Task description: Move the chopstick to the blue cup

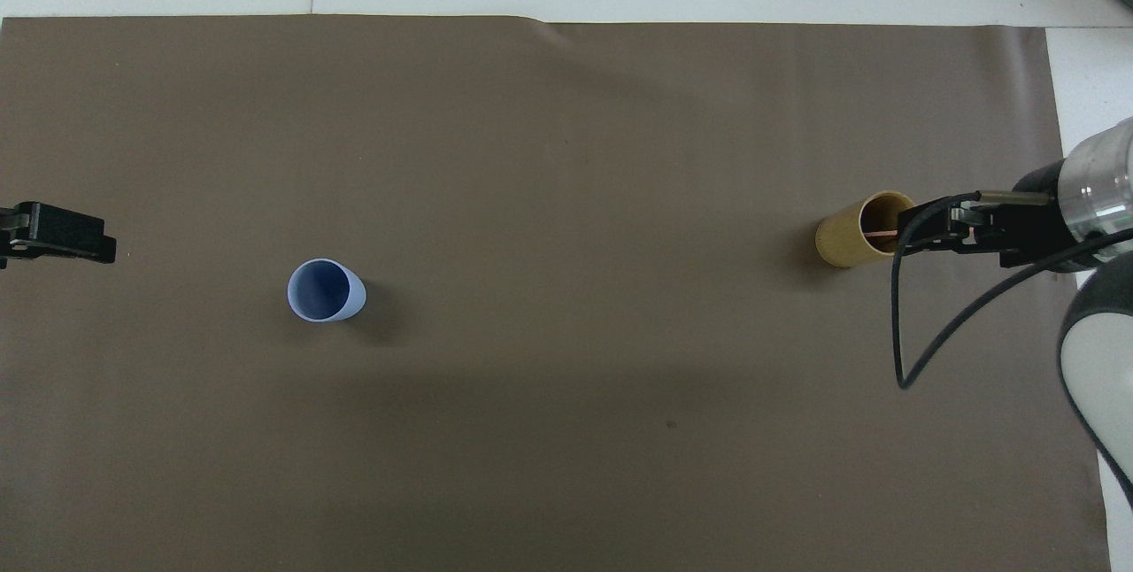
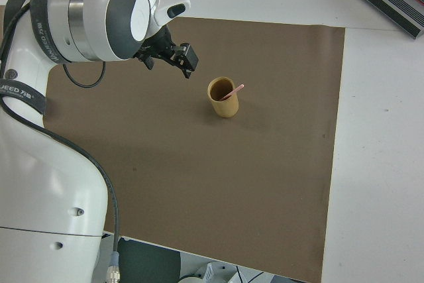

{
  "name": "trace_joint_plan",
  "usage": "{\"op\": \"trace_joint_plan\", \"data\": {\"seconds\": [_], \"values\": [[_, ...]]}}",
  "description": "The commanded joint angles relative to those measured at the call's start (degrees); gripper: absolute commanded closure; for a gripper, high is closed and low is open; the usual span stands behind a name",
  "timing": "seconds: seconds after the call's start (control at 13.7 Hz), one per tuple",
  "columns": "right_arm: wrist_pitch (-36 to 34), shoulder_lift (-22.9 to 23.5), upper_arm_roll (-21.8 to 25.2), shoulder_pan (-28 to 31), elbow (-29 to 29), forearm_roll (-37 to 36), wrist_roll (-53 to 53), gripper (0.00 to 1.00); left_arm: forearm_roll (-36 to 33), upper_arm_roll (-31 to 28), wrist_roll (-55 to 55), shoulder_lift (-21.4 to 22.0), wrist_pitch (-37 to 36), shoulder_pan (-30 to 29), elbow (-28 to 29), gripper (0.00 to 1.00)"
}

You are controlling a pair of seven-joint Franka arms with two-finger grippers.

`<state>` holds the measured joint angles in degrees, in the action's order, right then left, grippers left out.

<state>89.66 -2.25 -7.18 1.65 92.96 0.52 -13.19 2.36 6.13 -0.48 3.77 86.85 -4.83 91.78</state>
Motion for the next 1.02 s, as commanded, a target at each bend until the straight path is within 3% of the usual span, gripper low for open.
{"op": "trace_joint_plan", "data": {"seconds": [0.0,0.95], "values": [[0.1,0.1,-0.3,0.6,-0.1,0.2,0.7,0.0,0.9,0.1,-0.1,0.9,-0.9,-0.4,0.6,0.0],[0.1,0.0,-0.2,2.1,0.4,0.2,1.5,0.0,0.9,0.1,-1.0,3.0,-0.3,-0.5,3.8,0.0]]}}
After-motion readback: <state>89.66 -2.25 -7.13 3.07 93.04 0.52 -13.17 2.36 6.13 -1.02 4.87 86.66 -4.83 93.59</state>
